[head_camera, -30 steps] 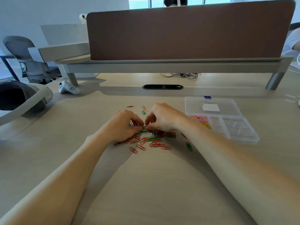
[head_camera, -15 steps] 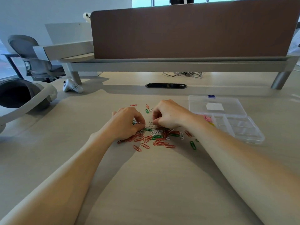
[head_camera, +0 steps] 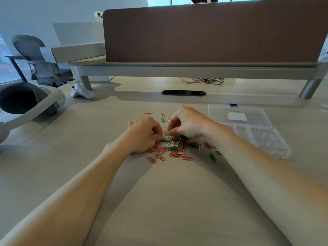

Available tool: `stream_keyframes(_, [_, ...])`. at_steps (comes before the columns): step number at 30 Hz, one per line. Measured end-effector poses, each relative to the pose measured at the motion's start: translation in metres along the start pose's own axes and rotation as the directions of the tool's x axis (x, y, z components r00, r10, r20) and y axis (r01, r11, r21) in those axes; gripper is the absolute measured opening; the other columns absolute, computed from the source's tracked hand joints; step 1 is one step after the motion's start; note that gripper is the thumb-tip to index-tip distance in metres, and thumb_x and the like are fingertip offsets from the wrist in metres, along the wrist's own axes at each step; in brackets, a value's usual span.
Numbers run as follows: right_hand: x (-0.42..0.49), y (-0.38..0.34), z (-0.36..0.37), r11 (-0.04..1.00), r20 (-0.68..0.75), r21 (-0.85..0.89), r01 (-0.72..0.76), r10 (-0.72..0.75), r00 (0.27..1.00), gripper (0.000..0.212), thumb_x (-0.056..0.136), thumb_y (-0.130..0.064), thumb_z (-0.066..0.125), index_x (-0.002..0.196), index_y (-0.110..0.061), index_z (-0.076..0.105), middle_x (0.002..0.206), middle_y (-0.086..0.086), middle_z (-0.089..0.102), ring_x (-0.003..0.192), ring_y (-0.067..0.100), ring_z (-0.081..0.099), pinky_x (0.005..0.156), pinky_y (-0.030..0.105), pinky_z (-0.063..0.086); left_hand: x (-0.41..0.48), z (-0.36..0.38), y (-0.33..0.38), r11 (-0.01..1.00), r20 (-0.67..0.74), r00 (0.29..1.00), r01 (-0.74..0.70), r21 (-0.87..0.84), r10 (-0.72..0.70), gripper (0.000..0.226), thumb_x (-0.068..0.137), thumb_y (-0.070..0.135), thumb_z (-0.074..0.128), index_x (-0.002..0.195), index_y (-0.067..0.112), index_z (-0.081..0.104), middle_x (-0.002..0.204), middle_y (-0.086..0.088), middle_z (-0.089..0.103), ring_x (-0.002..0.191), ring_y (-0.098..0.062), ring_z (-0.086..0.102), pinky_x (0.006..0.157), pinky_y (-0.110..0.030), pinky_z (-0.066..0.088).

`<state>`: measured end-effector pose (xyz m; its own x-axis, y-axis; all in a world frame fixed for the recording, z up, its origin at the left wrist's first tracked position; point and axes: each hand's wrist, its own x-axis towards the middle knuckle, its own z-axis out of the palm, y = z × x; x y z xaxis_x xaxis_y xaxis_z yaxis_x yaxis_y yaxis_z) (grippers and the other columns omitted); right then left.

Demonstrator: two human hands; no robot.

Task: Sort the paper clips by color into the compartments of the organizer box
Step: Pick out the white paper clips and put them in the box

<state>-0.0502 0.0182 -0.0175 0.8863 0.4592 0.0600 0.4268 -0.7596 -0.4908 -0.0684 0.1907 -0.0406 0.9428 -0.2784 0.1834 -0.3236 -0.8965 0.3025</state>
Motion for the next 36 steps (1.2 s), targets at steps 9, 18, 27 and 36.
stream_keyframes(9, [-0.001,-0.002,0.001,0.999,-0.005,0.039,0.018,-0.018,1.000,0.007,0.080,-0.018,0.077,0.087,-0.019,0.077,0.076,-0.009,0.068,0.075,0.007,0.063,0.064,0.021,0.048,-0.001,0.000,0.002,0.994,-0.057,0.995,-0.081,-0.068,0.077,0.009,0.086,0.038,0.066,0.091,0.035,0.073,0.081,0.020,0.060,0.084,-0.011,0.053,0.091,-0.045,0.044])
stream_keyframes(18, [-0.002,0.001,-0.003,0.998,-0.025,0.054,0.024,-0.022,0.999,0.009,0.080,-0.020,0.078,0.088,-0.020,0.077,0.077,-0.014,0.067,0.077,0.003,0.063,0.068,0.019,0.051,0.001,0.003,0.002,0.999,-0.092,0.995,-0.040,-0.023,0.037,0.011,0.088,0.036,0.064,0.089,0.031,0.074,0.085,0.014,0.067,0.083,-0.012,0.054,0.094,-0.045,0.043])
stream_keyframes(27, [-0.001,0.006,0.001,0.997,0.016,-0.078,-0.009,0.010,1.000,0.004,0.081,-0.021,0.076,0.084,-0.022,0.078,0.074,-0.012,0.066,0.076,0.006,0.063,0.063,0.021,0.045,0.000,0.005,0.006,0.999,-0.048,0.998,-0.042,-0.019,0.041,0.010,0.085,0.039,0.067,0.089,0.034,0.074,0.090,0.015,0.069,0.088,-0.012,0.055,0.093,-0.045,0.044])
stream_keyframes(36, [-0.001,0.003,-0.001,0.997,0.014,-0.082,0.008,-0.007,1.000,0.006,0.080,-0.021,0.077,0.086,-0.020,0.078,0.076,-0.009,0.066,0.078,0.009,0.063,0.067,0.025,0.051,0.005,0.000,0.017,0.995,0.023,1.000,0.005,0.098,-0.007,0.009,0.087,0.035,0.065,0.090,0.031,0.072,0.086,0.015,0.061,0.093,-0.014,0.054,0.094,-0.042,0.040])
